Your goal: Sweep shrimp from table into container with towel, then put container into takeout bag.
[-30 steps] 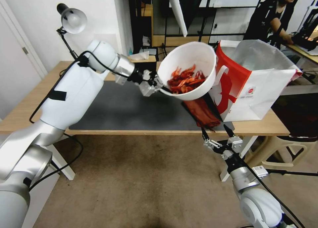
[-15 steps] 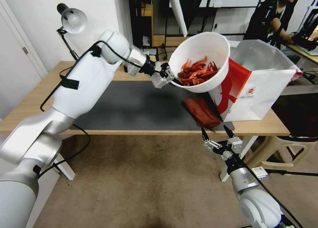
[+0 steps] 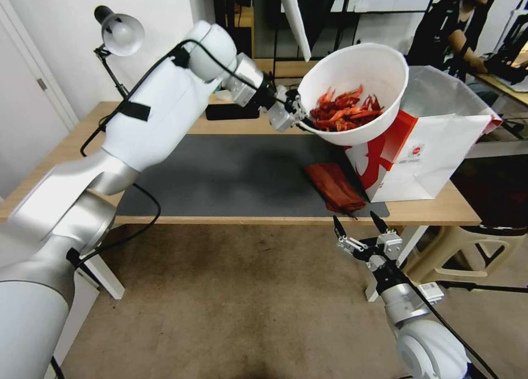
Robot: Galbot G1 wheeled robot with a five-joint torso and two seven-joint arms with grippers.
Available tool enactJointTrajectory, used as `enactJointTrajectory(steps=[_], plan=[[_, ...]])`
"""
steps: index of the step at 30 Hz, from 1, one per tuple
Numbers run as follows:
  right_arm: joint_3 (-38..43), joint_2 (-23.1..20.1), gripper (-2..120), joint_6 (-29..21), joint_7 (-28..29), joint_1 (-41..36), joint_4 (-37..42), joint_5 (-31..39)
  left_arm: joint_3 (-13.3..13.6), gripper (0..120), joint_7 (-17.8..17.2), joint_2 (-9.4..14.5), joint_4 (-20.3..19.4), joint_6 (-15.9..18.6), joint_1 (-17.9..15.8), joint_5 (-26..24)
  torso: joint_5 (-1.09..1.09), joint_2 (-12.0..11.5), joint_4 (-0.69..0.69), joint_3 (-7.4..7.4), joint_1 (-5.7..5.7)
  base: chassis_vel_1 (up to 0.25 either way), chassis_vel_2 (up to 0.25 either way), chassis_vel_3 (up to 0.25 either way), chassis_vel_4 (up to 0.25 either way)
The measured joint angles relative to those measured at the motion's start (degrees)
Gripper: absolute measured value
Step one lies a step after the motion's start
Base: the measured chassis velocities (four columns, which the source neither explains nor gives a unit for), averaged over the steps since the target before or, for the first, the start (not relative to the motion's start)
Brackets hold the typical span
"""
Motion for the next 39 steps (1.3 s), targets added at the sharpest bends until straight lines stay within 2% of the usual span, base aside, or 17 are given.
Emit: enactJointTrajectory(steps=[5,11,12,24,28,32,39], plan=[[-0.3,0.1,100,0.0,-0.2,0.3,-0.2,0.0,2.4,0,-1.1,-1.5,2.6,0.5,-3.0,-1.2,0.01,0.0,-0.01,0.0,0.0,0.0,0.0,0.0,0.0],[-0.6,0.5,100,0.1,-0.3,0.6,-0.2,0.0,4.5,0,-2.1,-5.1,7.4,0.6,-6.4,-1.6,0.01,0.0,-0.01,0.0,0.0,0.0,0.0,0.0,0.0],[-0.6,0.5,100,0.1,-0.3,0.6,-0.2,0.0,4.5,0,-2.1,-5.1,7.4,0.6,-6.4,-1.6,0.01,0.0,-0.01,0.0,0.0,0.0,0.0,0.0,0.0],[-0.8,0.5,100,0.3,-0.6,0.4,0.4,-0.1,4.8,0,-3.1,-12.2,14.8,0.3,-9.8,-0.6,0.01,0.0,-0.01,0.0,0.0,0.0,0.0,0.0,0.0],[-0.9,0.5,100,0.3,-0.6,0.4,0.4,-0.1,4.7,0,-3.4,-13.2,15.6,0.2,-10.1,-0.4,0.01,0.0,-0.01,0.0,0.0,0.0,0.0,0.0,0.0],[-1.4,0.6,100,0.2,-0.7,0.7,0.4,0.0,4.4,0,-4.6,-16.1,18.4,0.2,-11.1,0.3,0.01,0.0,-0.01,0.0,0.0,0.0,0.0,0.0,0.0],[-1.9,1.0,100,0.1,-0.9,0.7,0.4,-0.1,3.5,0,-7.1,-17.8,21.2,-0.2,-11.7,1.0,0.0,0.0,0.0,0.0,0.0,0.0,0.0,0.0,0.0]])
